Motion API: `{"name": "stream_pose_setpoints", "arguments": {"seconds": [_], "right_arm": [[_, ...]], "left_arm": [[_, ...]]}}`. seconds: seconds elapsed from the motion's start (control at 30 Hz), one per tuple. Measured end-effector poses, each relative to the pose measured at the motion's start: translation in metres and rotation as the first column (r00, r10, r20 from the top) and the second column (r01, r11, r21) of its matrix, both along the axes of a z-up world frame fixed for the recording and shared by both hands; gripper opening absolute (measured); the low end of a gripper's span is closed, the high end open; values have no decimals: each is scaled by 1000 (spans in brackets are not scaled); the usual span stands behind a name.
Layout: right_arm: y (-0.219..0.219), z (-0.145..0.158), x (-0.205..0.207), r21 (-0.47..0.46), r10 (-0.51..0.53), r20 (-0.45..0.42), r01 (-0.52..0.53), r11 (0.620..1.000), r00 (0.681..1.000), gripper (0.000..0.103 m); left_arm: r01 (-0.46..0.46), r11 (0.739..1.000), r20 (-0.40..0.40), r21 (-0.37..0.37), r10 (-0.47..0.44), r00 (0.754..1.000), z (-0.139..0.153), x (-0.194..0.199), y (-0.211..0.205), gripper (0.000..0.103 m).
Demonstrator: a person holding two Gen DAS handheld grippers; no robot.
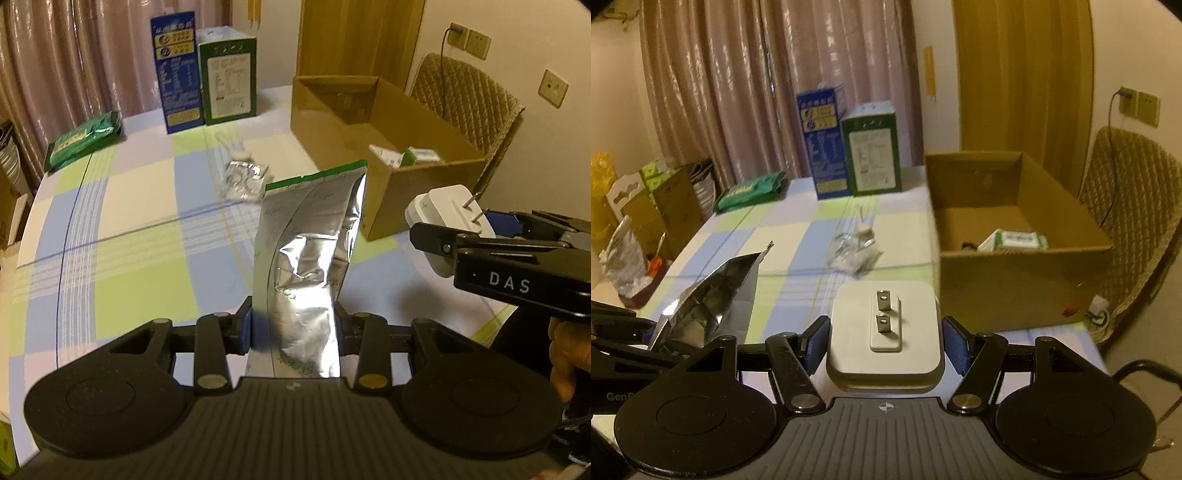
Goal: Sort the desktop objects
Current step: 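Carry the foil bag with the left tool while the right tool carries the plug toward the cardboard box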
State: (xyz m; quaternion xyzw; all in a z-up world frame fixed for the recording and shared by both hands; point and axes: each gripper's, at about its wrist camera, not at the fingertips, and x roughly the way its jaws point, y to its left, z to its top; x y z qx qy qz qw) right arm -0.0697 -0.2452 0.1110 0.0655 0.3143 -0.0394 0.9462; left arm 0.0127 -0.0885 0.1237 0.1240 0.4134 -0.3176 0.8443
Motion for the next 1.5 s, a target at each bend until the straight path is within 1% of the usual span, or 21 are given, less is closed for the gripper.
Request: {"name": "stream_pose_setpoints", "arguments": {"seconds": [0.17, 0.33, 0.43, 0.7, 0.97, 1.27, 1.43, 1.5], "right_arm": [[-21, 15, -2, -8, -46, 21, 46, 999, 999, 62], [-46, 27, -4, -21, -79, 33, 80, 997, 996, 62], [-62, 33, -2, -15, -103, 39, 104, 994, 994, 62], [-103, 43, 9, -38, -134, 52, 136, 990, 990, 62], [-139, 46, 34, -90, -136, 40, 139, 986, 990, 62], [-164, 46, 70, -142, -111, 34, 115, 983, 993, 62], [-178, 45, 89, -127, -101, 27, 104, 986, 994, 62], [-184, 44, 97, -110, -99, 20, 101, 989, 995, 62]], "left_arm": [[25, 1000, 15, -10, -25, 1000, 10, 0, -20, 34], [67, 998, 29, 2, -67, 997, 18, -1, -45, 34], [85, 996, 33, 1, -85, 996, 23, 2, -63, 34], [136, 991, 41, -9, -135, 990, 33, 15, -113, 34], [145, 988, 26, -56, -143, 989, 39, 39, -159, 34], [145, 988, 43, -61, -143, 989, 38, 68, -198, 34], [142, 988, 42, -62, -139, 989, 34, 85, -213, 34], [132, 988, 39, -77, -129, 991, 34, 93, -218, 34]]}}
